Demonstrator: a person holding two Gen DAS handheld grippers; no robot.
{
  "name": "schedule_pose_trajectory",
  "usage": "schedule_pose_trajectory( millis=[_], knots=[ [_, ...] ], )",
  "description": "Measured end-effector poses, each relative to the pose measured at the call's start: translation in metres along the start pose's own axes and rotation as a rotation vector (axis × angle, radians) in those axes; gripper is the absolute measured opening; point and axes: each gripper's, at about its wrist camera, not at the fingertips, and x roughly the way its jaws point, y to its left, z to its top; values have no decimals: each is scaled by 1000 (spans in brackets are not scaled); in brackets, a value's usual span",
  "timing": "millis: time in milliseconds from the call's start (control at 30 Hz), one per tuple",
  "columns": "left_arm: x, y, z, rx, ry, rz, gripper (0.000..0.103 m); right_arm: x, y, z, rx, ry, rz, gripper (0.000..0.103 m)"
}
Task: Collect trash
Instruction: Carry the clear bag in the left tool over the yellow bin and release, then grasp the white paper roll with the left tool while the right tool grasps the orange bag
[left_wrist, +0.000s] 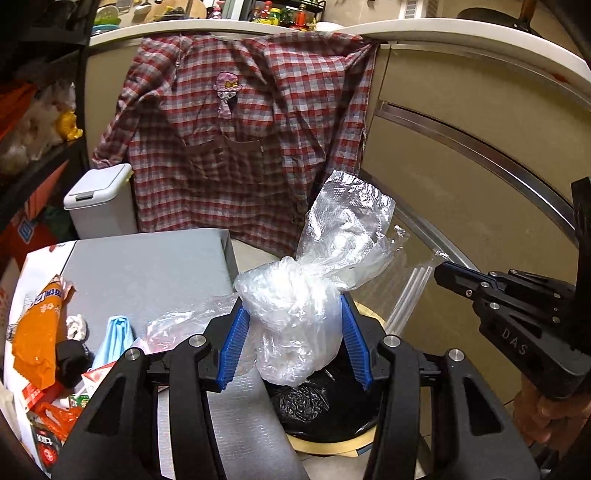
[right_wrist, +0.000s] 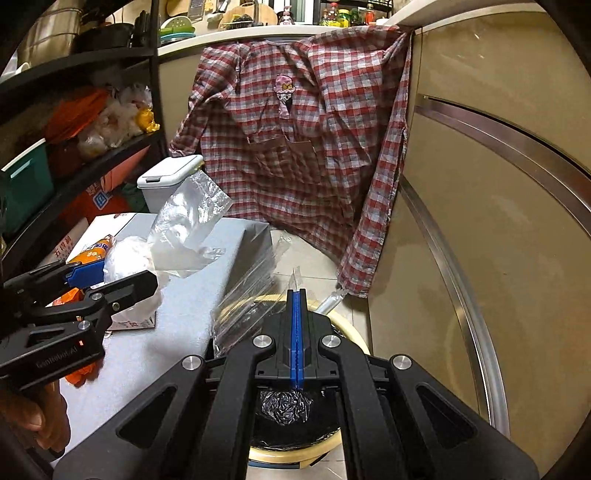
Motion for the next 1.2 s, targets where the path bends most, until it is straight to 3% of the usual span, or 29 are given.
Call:
schedule_pose_trajectory(
  millis=[100,233,267,333,833,1200],
  knots=[
    [4,-5,-1,12,6,-11,51,2,-1,-2,-1,11,-2,0],
    [7,-8,-1,14,7,-35,67,6,-4,-3,2,29,-5,6],
    [8,-8,-1,12,8,-38,67,6,-6,-4,4,32,-15,10],
    [9,-8,-1,9,14,-45,67,6,-9,-4,14,27,-39,39],
    [-12,3,1,-2,-26,-27,67,-11,-9,3,71,-57,-35,40],
    [-56,40,-2,17,-94,46,62,-28,33,8,65,-153,29,38]
  ],
)
